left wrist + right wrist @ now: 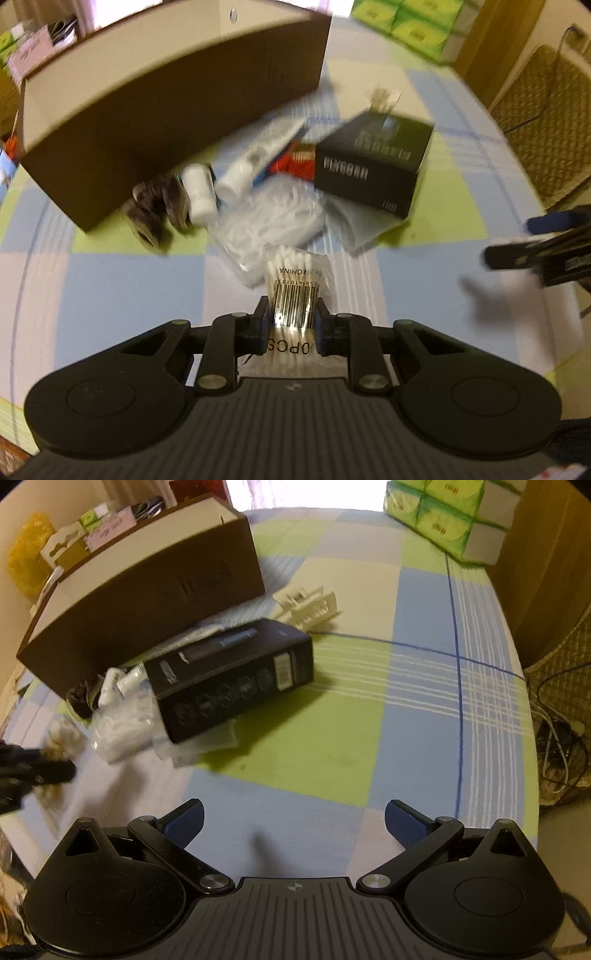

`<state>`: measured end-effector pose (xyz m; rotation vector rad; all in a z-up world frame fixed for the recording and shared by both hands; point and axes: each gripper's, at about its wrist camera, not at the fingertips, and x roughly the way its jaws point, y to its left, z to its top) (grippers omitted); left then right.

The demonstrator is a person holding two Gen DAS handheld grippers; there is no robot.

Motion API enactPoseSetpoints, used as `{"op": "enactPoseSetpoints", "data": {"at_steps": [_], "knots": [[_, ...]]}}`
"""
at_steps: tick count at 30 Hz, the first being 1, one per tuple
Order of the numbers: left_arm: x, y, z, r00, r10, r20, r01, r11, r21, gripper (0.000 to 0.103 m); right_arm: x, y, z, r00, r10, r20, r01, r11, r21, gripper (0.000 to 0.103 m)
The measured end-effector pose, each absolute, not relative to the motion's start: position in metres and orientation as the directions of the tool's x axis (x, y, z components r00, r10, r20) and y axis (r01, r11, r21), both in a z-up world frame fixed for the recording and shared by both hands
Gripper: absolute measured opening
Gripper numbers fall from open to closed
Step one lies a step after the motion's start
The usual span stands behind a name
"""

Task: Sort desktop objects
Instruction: 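Lift the swab bag with the left tool while the right tool grasps the black shaver box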

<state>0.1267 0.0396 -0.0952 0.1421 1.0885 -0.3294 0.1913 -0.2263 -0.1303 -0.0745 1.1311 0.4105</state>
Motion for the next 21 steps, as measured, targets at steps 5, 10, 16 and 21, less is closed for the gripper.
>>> {"op": "enactPoseSetpoints", "data": {"at_steps": [5,10,16,21], "knots": [[0.140,0.058,-0.055,0.464,-0.257,-0.848,0.398,0.915,-0.060,0.018,0.189,-0.202,-0.106,0.450,0.259,-0.855,-0.260,0.953,0.152,0.101],[0.165,0.078,-0.026,0.489,-0.315,-0.813,0.452,0.889,-0.073,0.018,0.188,-0.162,-0.085,0.550,0.222,-0.805,-0.178,0.973,0.146,0.101],[0.199,0.106,-0.003,0.499,-0.375,-0.781,0.490,0.865,-0.102,0.018,0.192,-0.106,-0.094,0.595,0.130,-0.793,-0.098,0.991,0.089,0.101],[0.229,0.127,0.010,0.515,-0.385,-0.766,0.490,0.865,-0.106,0.018,0.198,-0.078,-0.111,0.609,0.020,-0.793,-0.032,0.999,0.000,0.101]]}}
